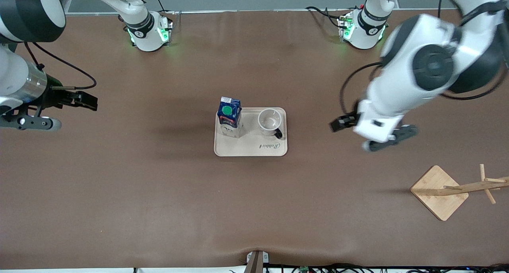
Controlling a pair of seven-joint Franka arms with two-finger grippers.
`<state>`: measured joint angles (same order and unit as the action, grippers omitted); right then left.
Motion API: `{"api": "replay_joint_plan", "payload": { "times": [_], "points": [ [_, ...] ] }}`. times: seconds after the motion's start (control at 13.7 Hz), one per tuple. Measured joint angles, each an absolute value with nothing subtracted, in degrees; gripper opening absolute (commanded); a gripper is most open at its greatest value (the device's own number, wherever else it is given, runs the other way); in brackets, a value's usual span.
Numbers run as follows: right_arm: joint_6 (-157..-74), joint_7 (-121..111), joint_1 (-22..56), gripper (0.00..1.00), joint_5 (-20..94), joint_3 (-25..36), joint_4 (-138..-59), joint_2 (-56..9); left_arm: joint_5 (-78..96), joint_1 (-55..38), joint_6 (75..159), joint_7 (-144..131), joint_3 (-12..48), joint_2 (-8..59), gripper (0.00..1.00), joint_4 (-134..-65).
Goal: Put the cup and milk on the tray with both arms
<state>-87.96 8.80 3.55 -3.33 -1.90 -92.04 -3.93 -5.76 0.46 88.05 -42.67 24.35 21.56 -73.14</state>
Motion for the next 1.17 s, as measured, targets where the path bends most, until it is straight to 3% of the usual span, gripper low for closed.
{"api": "replay_joint_plan", "payload": {
  "times": [0.22, 0.44, 0.66, 0.87, 1.17],
  "points": [
    [-95.57, 4.80, 0.76, 1.00, -3.49, -1.41, -104.48, 4.75, -8.65, 6.48, 86.93, -31.84, 24.34, 18.18, 1.00, -73.18],
    [-90.11, 2.21, 0.09, 1.00, -3.49, -1.43, -98.37, 5.61, -9.06, 8.37, 83.64, -25.25, 24.05, 15.01, 1.00, -73.70],
    [-81.93, 2.04, -0.01, 1.00, -2.92, -1.72, -90.14, 3.36, -9.06, 5.84, 83.17, -20.11, 19.06, 9.81, 1.00, -77.57],
    [-81.56, 1.37, -0.51, 1.00, -2.09, -1.53, -88.71, 1.40, -8.05, 0.89, 83.28, -11.81, 9.66, 3.92, 1.00, -82.69],
    [-81.70, 1.21, -0.60, 1.00, -1.55, -1.49, -88.16, 0.88, -6.11, -1.21, 87.52, -9.67, 7.10, -4.22, 1.00, -93.09]
  ]
}}
